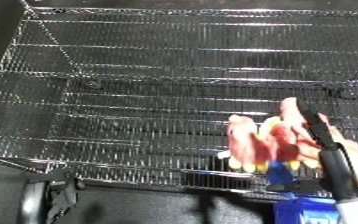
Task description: Pick up the object and place it into the box
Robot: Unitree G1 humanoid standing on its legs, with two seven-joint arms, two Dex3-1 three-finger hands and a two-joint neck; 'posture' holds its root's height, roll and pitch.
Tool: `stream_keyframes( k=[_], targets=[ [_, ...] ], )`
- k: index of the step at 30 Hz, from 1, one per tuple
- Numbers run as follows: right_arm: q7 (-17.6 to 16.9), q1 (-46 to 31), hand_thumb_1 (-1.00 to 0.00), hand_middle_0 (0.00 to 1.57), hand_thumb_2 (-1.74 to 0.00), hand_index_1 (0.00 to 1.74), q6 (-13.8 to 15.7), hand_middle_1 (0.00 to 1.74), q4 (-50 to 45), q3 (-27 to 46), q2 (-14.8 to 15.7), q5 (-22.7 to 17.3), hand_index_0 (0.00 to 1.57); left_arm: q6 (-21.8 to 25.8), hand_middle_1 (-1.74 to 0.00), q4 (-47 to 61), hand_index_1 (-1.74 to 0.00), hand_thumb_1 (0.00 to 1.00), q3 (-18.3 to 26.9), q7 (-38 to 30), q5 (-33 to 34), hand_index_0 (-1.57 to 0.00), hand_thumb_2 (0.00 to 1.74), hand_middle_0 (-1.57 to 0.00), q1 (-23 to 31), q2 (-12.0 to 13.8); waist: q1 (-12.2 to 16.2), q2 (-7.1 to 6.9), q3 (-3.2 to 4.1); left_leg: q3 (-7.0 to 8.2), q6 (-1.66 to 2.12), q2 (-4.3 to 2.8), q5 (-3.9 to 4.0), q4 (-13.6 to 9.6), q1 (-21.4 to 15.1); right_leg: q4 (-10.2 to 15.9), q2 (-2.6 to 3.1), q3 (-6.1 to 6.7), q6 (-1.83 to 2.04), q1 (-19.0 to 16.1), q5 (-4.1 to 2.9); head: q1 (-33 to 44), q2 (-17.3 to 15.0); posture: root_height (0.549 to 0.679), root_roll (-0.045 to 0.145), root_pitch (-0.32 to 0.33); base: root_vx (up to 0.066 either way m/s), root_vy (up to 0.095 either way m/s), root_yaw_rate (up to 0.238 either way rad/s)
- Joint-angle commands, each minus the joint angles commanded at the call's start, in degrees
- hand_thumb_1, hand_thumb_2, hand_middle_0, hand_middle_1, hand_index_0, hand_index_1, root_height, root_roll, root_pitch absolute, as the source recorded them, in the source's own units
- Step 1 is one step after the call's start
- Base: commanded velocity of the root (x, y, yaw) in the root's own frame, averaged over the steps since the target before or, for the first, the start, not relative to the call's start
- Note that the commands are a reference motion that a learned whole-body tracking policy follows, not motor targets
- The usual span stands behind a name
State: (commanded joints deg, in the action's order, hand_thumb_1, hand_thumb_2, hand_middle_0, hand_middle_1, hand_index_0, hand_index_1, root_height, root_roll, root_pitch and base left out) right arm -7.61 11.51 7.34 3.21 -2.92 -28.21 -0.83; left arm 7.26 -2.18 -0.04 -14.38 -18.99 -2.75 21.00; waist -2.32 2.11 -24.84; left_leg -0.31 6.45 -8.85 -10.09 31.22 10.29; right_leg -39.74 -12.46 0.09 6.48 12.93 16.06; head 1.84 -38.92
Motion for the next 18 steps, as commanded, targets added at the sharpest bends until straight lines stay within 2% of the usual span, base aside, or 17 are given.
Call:
stream_keyframes(
  k=[6,12,15,18],
  targets=[
    [0.0,-0.2,0.0,0.0,0.0,0.0,-0.2,0.0,-0.8,0.4,-0.5,1.1,0.0,-0.1,-1.74,0.1,-1.74,1.0,0.1,0.5,-0.2,-1.57,1.74,-1.57,1.0,-0.4,0.0,-0.05,0.0,0.09,-0.07,-0.09,-0.03,-0.1,-0.3,-0.1,-0.01,0.07,0.05,0.1,0.1,-0.8,-0.5,0.642,0.052,-0.14,0.011,0.001,-0.009],
    [0.4,0.2,0.0,0.0,0.0,0.0,-0.7,0.0,-0.5,0.1,-1.6,2.2,0.0,-0.1,-1.74,0.0,-1.74,1.0,-0.1,1.2,-0.6,-1.57,1.74,-1.57,2.0,-0.4,-0.3,-0.06,-0.03,0.0,0.07,-0.14,0.16,-0.3,-0.2,-0.1,-0.09,0.15,0.09,0.3,-0.04,-2.1,-1.4,0.642,0.053,-0.139,0.01,-0.007,0.014],
    [0.9,1.4,0.0,0.0,0.0,0.0,-1.0,0.0,0.4,-0.5,-2.9,2.6,0.0,-0.1,-1.74,0.0,-1.74,1.0,-0.3,1.5,-0.9,-1.57,1.74,-1.57,2.3,-0.1,-0.6,-0.06,-0.08,-0.08,0.15,-0.12,0.29,-0.4,0.0,-0.1,-0.11,0.17,0.07,0.5,-0.13,-3.7,-2.1,0.641,0.053,-0.139,0.004,-0.015,0.022],
    [1.6,3.7,0.0,0.0,0.0,0.0,-1.5,0.0,2.2,-1.9,-5.6,3.2,0.0,0.0,-1.74,-0.1,-1.74,1.0,-0.6,1.8,-1.5,-1.57,1.74,-1.57,2.5,0.4,-1.0,-0.09,-0.33,-0.2,0.24,-0.08,0.4,-0.3,0.2,-0.4,-0.14,0.16,0.05,0.8,-0.23,-5.6,-2.9,0.641,0.053,-0.139,0.001,-0.023,0.019]
  ],
)
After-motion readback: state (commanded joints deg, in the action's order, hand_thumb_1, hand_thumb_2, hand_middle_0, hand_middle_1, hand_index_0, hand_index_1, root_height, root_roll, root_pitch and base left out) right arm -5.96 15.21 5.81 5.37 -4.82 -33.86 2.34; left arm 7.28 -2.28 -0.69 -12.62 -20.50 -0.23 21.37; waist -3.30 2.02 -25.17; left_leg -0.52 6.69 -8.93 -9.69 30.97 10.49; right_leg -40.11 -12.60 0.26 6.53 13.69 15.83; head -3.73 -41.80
